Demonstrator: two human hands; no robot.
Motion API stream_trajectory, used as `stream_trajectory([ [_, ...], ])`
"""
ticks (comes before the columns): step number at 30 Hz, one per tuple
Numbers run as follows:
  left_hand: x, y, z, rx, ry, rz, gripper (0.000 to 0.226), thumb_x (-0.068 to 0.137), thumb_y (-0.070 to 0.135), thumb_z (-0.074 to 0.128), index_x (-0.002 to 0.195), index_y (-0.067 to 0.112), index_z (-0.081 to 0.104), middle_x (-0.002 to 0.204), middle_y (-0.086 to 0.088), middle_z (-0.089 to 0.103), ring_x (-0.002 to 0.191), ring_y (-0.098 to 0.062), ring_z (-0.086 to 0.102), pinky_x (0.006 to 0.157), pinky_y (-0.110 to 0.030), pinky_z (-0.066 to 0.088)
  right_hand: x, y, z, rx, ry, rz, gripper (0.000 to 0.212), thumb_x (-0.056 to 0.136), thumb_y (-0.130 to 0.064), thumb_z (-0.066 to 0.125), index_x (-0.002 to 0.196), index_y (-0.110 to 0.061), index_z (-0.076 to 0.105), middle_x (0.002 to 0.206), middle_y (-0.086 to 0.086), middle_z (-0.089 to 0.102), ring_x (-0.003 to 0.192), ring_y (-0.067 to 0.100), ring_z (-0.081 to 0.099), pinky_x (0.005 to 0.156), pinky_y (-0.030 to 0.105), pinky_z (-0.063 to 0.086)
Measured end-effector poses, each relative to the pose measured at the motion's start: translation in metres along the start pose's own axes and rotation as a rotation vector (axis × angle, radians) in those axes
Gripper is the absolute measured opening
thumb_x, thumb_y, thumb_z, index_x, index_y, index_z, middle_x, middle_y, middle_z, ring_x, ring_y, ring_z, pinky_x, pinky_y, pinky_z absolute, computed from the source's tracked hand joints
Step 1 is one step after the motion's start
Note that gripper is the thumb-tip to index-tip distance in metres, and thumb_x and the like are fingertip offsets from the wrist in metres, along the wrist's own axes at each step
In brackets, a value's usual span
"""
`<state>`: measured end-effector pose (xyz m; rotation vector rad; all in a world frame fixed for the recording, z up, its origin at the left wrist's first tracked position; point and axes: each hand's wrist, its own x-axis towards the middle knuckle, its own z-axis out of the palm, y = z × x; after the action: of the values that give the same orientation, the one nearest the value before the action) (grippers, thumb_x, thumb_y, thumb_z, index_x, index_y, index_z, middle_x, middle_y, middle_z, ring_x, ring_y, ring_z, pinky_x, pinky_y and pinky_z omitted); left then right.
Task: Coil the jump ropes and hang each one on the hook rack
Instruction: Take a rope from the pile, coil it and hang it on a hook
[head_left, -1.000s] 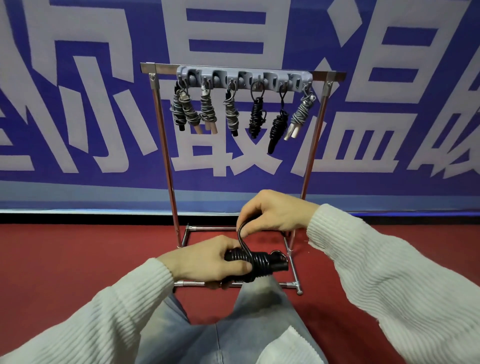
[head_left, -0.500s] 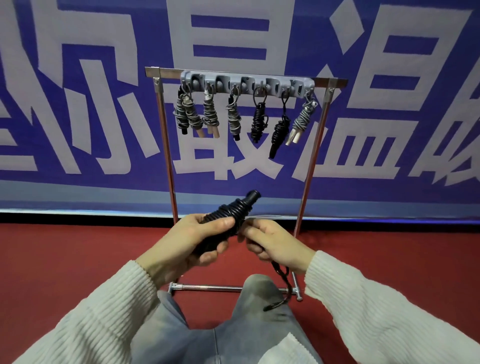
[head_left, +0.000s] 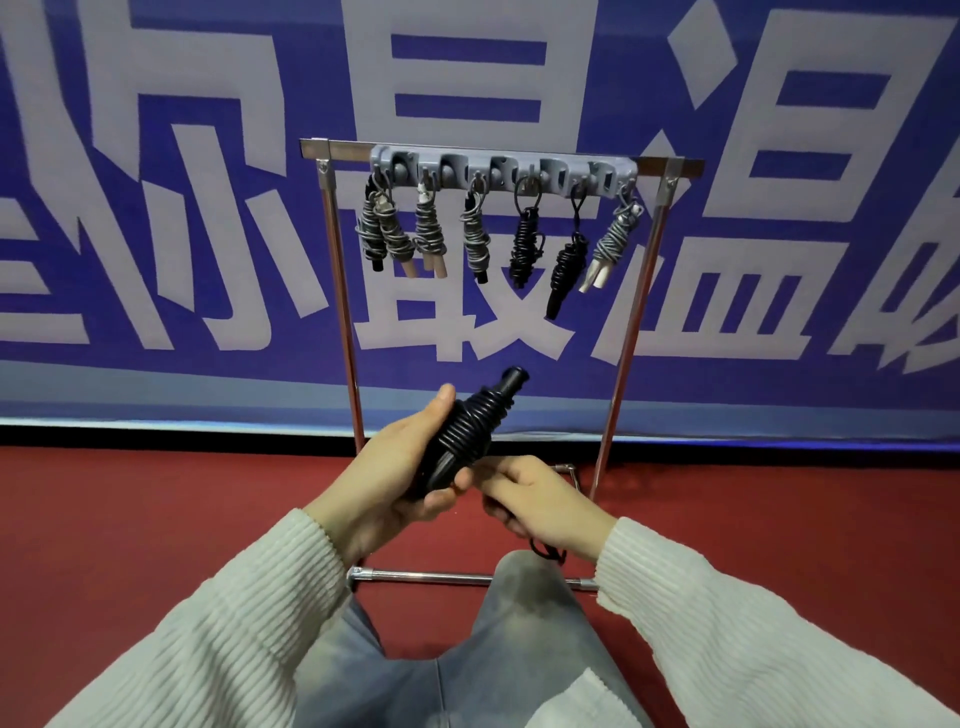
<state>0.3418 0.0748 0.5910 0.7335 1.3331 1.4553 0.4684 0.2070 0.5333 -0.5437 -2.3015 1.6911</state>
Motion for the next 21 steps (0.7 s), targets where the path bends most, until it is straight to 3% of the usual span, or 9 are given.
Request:
stream_trajectory([
  [3, 0.006, -0.004, -0.006, 0.069, 0.046, 0.008, 0.057, 0.097, 0.059, 0.054, 0.118, 0.008, 0.068, 0.071, -0.015, 0.062, 0.039, -0.016, 0.039, 0.036, -0.015, 0.025, 0.001, 0.0, -0.001, -0.016, 0.011, -0.023, 0.022, 0.107, -0.023, 0.048, 0.113, -0.034, 0.066, 0.061, -0.003, 0.045, 0.048, 0.007, 0.037, 0.045, 0.019, 0.031],
  [5, 0.006, -0.007, -0.009, 0.092, 0.051, 0.01, 0.058, 0.097, 0.057, 0.054, 0.121, 0.005, 0.066, 0.074, -0.018, 0.066, 0.041, -0.018, 0.041, 0.039, -0.017, 0.029, 0.003, 0.0, -0.005, -0.082, 0.05, -0.084, 0.027, 0.106, -0.022, 0.05, 0.106, -0.041, 0.069, 0.064, -0.005, 0.05, 0.053, 0.007, 0.043, 0.053, 0.023, 0.038],
  [7, 0.006, -0.01, -0.01, 0.114, 0.065, -0.01, 0.06, 0.091, 0.063, 0.057, 0.112, 0.008, 0.071, 0.076, -0.017, 0.069, 0.047, -0.02, 0.05, 0.049, -0.022, 0.036, 0.006, 0.001, -0.011, -0.206, 0.088, -0.12, 0.023, 0.103, -0.028, 0.055, 0.101, -0.043, 0.071, 0.075, -0.014, 0.067, 0.069, 0.006, 0.059, 0.071, 0.03, 0.049],
  [9, 0.008, -0.014, -0.011, 0.086, 0.107, -0.026, 0.061, 0.084, 0.068, 0.064, 0.103, 0.012, 0.077, 0.078, -0.014, 0.069, 0.059, -0.022, 0.058, 0.064, -0.031, 0.043, 0.011, 0.002, -0.012, -0.32, 0.083, -0.113, 0.018, 0.1, -0.038, 0.058, 0.105, -0.046, 0.073, 0.099, -0.015, 0.076, 0.096, 0.009, 0.07, 0.095, 0.04, 0.053],
  [11, 0.012, -0.017, -0.012, 0.057, 0.157, -0.022, 0.059, 0.083, 0.065, 0.07, 0.103, 0.01, 0.078, 0.08, -0.013, 0.069, 0.068, -0.024, 0.059, 0.075, -0.038, 0.044, 0.014, 0.002, -0.008, -0.357, 0.092, -0.094, 0.018, 0.098, -0.041, 0.059, 0.107, -0.042, 0.074, 0.105, -0.011, 0.077, 0.104, 0.013, 0.07, 0.101, 0.045, 0.051],
  [15, 0.02, -0.023, -0.011, 0.105, 0.213, -0.054, 0.046, 0.096, 0.053, 0.059, 0.112, 0.013, 0.074, 0.084, -0.013, 0.074, 0.069, -0.022, 0.066, 0.075, -0.033, 0.05, 0.022, 0.003, -0.007, -0.418, 0.144, -0.026, 0.018, 0.1, -0.034, 0.059, 0.103, -0.036, 0.077, 0.095, -0.006, 0.077, 0.094, 0.022, 0.071, 0.09, 0.047, 0.054],
  [18, 0.02, -0.026, -0.014, 0.029, 0.19, -0.124, 0.045, 0.103, 0.044, 0.048, 0.114, 0.006, 0.068, 0.084, -0.014, 0.072, 0.072, -0.025, 0.069, 0.069, -0.038, 0.058, 0.026, 0.008, -0.005, -0.482, 0.123, 0.011, 0.023, 0.096, -0.041, 0.056, 0.096, -0.031, 0.076, 0.087, 0.004, 0.076, 0.085, 0.03, 0.07, 0.081, 0.05, 0.054],
  [21, 0.018, -0.026, -0.019, -0.002, 0.205, -0.112, 0.045, 0.106, 0.042, 0.04, 0.11, 0.004, 0.064, 0.068, -0.012, 0.063, 0.051, -0.021, 0.057, 0.048, -0.029, 0.05, 0.025, 0.013, -0.007, -0.385, 0.121, 0.032, 0.024, 0.099, -0.04, 0.056, 0.1, -0.027, 0.076, 0.064, -0.004, 0.065, 0.058, 0.018, 0.06, 0.058, 0.035, 0.05],
])
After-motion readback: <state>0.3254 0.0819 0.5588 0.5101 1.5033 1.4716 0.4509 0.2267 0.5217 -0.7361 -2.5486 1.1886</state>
